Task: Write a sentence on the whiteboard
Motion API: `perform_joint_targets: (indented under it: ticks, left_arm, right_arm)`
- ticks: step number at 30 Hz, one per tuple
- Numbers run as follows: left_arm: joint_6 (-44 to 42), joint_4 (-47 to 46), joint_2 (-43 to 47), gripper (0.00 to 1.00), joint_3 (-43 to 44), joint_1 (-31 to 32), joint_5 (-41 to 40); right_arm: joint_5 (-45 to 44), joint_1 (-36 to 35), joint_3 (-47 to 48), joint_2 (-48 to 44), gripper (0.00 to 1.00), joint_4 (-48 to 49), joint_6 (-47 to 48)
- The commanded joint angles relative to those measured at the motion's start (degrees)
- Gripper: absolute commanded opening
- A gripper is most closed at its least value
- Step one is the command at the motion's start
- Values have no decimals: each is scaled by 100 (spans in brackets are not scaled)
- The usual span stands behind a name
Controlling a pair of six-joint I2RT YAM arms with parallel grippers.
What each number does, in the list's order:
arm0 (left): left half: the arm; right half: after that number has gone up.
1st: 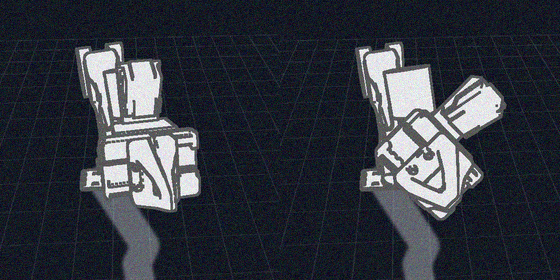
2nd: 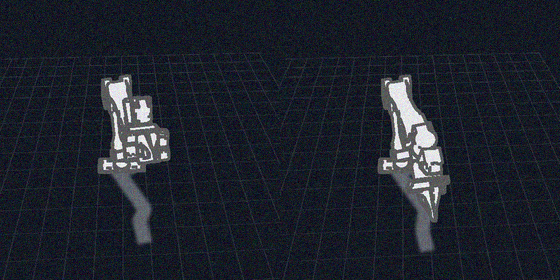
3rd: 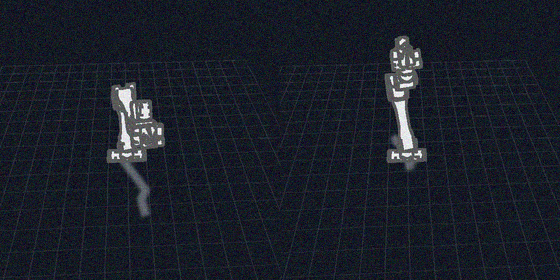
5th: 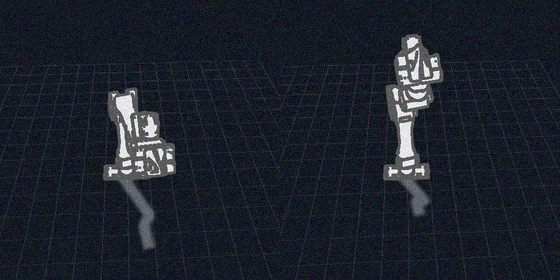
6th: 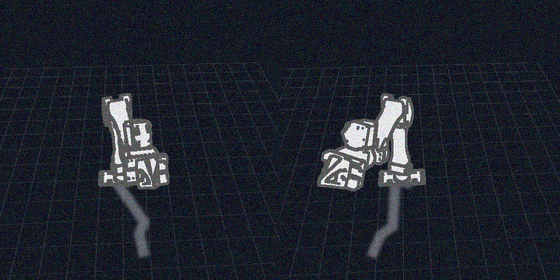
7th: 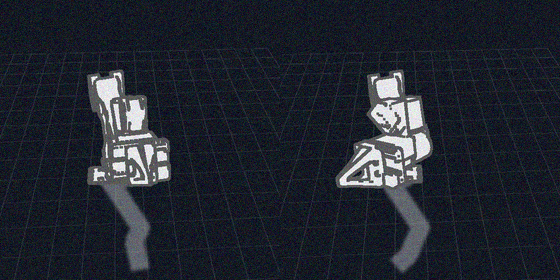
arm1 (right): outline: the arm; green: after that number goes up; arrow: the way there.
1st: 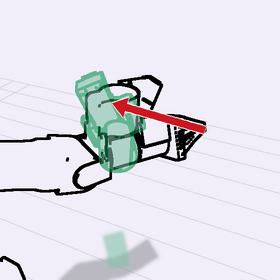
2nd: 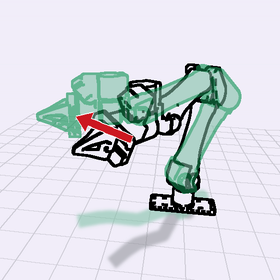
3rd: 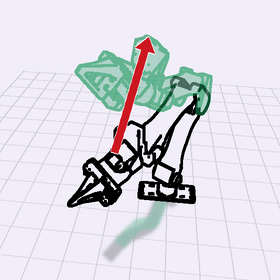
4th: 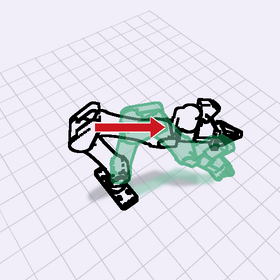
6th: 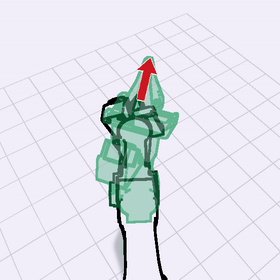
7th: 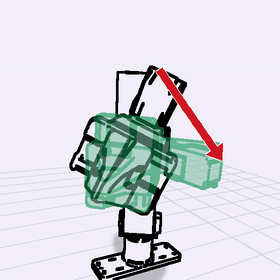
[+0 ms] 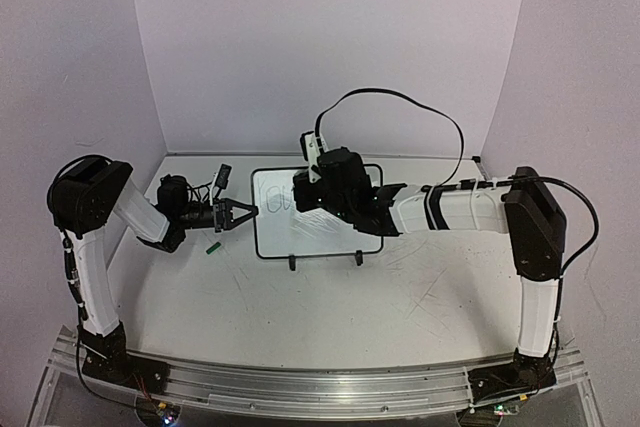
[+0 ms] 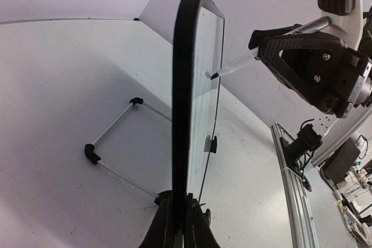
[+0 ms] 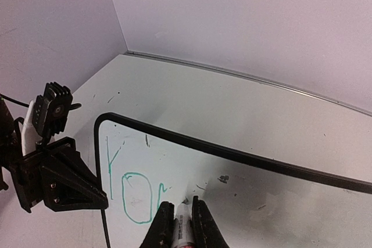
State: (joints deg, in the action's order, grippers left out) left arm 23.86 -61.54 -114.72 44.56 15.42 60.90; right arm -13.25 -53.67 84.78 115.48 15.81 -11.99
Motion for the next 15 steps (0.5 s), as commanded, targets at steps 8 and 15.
perform_joint_targets:
  ticks: [8,15]
  left_arm:
    - [-40,-100,71,0,123,-60,79]
    - [-43,-97,70,0,116,-65,71]
  right_arm:
    - [-348,177,298,-109,0,53,151]
    - [-218,175,199,-46,0,37,14]
